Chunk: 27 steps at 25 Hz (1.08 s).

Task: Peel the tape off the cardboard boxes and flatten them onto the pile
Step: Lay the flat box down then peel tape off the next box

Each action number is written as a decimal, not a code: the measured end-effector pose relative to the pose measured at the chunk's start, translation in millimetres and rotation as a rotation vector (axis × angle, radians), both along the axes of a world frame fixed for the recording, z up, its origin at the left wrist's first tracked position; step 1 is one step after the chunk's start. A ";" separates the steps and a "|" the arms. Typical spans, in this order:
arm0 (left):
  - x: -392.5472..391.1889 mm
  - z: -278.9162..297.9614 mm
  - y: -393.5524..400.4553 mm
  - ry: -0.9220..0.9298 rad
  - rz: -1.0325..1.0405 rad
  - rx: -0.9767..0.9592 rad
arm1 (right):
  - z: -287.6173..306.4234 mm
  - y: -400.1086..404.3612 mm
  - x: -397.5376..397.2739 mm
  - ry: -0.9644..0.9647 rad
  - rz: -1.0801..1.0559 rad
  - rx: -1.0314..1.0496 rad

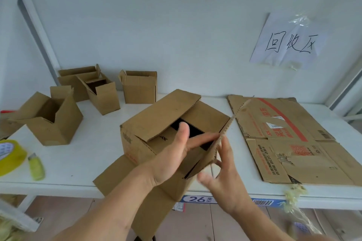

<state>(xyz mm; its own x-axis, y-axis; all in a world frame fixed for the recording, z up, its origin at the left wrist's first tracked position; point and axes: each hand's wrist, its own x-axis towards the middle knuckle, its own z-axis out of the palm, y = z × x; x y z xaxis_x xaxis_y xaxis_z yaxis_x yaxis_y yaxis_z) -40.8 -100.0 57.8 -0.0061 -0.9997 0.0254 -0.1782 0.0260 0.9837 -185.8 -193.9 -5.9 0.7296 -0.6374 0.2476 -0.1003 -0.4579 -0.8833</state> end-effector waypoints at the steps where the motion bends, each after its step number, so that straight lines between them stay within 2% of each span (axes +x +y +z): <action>1: -1.5 2.3 -1.2 -0.067 -0.008 0.051 | -7.1 1.1 -3.5 0.040 -0.007 -0.042; 3: -5.3 2.9 -6.0 -0.192 -0.053 0.104 | -13.1 5.0 -8.7 0.053 -0.028 -0.030; 6: -8.8 3.3 -16.5 -0.219 -0.050 0.163 | -8.2 14.3 -11.6 0.035 -0.045 -0.006; 8: -4.3 4.0 -20.3 -0.247 0.040 0.173 | -6.0 13.5 -10.3 0.095 -0.123 0.042; 9: 1.6 3.3 -21.9 -0.335 0.125 0.172 | -5.0 10.0 -8.9 0.069 -0.189 0.123; 10: 9.7 1.7 -23.4 -0.499 0.226 0.153 | -4.0 5.6 -7.3 0.015 -0.256 0.208; 13: 30.8 0.3 -27.4 -1.177 0.431 0.070 | 0.2 -6.8 -4.6 -0.138 -0.365 0.398; 14: 35.5 1.6 -28.9 -1.313 0.485 0.086 | 0.7 -8.9 -3.5 -0.142 -0.368 0.414; 16: 46.2 8.2 -28.5 -1.450 0.642 0.145 | 1.2 -11.5 -0.5 -0.152 -0.395 0.447; 18: 68.5 15.3 -21.5 -1.460 0.860 0.223 | 5.5 -15.5 1.6 -0.180 -0.467 0.457; 20: 97.0 8.9 -10.0 -1.350 0.993 0.370 | 14.5 -24.7 1.7 -0.248 -0.561 0.488; 22: 116.0 -9.5 -3.0 -1.049 0.953 0.512 | 20.8 -37.3 2.4 -0.277 -0.607 0.540; 24: 111.6 -24.1 -5.0 -0.712 0.816 0.557 | 20.9 -47.9 6.3 -0.291 -0.602 0.619; 25: 103.2 -29.9 -7.9 -0.651 0.761 0.558 | 20.6 -51.3 9.8 -0.291 -0.588 0.670; 27: 89.6 -38.1 -12.5 -0.652 0.726 0.558 | 20.2 -56.6 16.0 -0.241 -0.576 0.740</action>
